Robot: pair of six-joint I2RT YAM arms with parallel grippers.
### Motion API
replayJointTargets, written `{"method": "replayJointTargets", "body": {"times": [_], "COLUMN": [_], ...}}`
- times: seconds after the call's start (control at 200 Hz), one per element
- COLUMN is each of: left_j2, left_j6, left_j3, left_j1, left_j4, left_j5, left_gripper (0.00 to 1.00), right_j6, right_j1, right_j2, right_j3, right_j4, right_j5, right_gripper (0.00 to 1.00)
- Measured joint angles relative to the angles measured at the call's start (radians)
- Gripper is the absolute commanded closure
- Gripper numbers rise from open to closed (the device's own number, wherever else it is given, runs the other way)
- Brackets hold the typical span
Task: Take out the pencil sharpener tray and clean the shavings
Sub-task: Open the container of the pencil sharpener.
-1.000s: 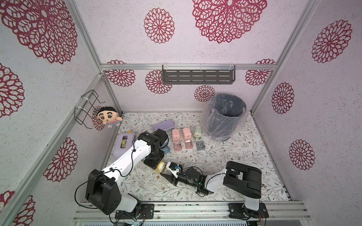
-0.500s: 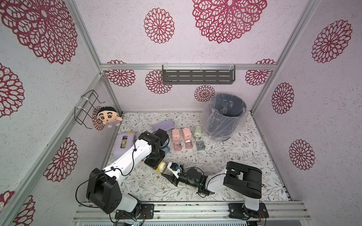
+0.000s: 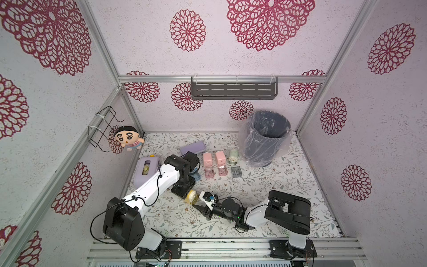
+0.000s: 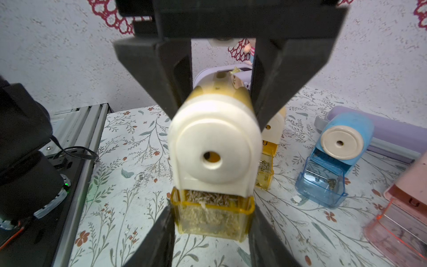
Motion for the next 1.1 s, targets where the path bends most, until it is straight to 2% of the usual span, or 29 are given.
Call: {"method": "replayJointTargets", "body": {"times": [0.16,0.39,0.465,0.745,0.986,1.101], "left_j2": [0.006,0.006,0.006,0.006,0.006,0.006], "left_j6": [0.001,0.001,0.001,0.001,0.001,0.001], "left_j3": [0.002,0.003,0.003,0.003,0.005,0.005], "left_j1": [0.006,0.008,0.008,0.008,0.008,0.008], "left_j4": [-0.003,-0.006,-0.006,-0.007,0.013,0.014], "left_j5": [-0.041,-0.059,-0.061,-0.064,-0.071,-0.072], "left_gripper": [0.74,0.74,0.74,0.74,0.74,0.74], "right_j6": [0.002,0.008,0.008,0.011,0.016,0.017], "right_j1": [-0.003,-0.005,-0.005,-0.014,-0.032,-0.033], "right_j2": [0.002,0.038,0.048,0.067,0.070,0.074], "right_j3": [0.011,0.052,0.069,0.113,0.119,0.125], "right_j4": [-0.015,-0.033,-0.037,-0.071,-0.079,-0.083], "right_j5": [0.001,0.000,0.000,-0.008,-0.027,-0.030], "right_gripper": [0.27,0.23,0.25,0.41,0.40,0.43]}}
